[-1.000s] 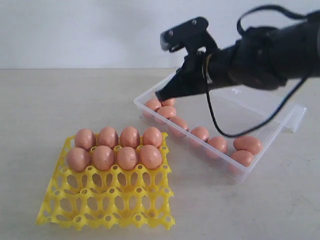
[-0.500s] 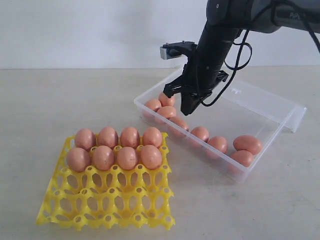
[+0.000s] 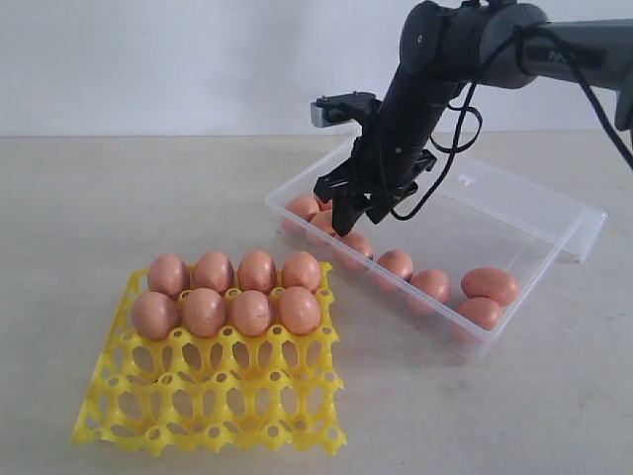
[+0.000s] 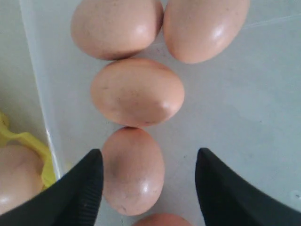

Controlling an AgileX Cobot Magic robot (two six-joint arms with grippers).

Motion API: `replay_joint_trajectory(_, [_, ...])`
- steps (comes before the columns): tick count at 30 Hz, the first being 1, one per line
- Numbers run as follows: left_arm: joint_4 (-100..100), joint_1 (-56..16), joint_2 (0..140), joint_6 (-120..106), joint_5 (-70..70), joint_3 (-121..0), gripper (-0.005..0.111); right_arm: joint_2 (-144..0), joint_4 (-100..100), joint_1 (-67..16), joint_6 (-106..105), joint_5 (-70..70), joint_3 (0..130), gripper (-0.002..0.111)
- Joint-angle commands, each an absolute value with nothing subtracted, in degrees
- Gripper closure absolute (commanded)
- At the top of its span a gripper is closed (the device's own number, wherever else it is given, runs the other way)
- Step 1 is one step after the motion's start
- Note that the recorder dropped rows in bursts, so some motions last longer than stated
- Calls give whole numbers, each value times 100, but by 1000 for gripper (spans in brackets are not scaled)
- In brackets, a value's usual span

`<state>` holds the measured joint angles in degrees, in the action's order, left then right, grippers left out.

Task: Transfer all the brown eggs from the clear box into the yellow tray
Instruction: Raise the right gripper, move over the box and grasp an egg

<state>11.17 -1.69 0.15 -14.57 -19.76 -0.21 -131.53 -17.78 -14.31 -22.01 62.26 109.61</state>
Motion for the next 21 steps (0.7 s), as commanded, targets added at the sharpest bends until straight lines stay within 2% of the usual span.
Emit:
replay_joint_trajectory(1, [1109, -194, 0, -1464, -1952, 0, 103, -13311, -1844, -1385, -2239, 6358, 10982, 57])
replay_joint_trajectory(12, [1109, -194, 0, -1464, -1952, 0, 103, -13625, -1905, -1385, -2255, 6328, 10982, 57])
replay_joint_trajectory(14, [1109, -194, 0, -1464, -1952, 0, 103, -13639, -1905, -1385, -2255, 6328, 10982, 65])
replay_joint_trajectory(18, [1109, -194, 0, -1464, -1952, 0, 103, -13639, -1905, -1385, -2263, 6328, 10982, 107])
replay_joint_trajectory(21, [1109, -194, 0, -1464, -1952, 0, 103, -13639, -1905, -1385, -2264, 6300, 10982, 108])
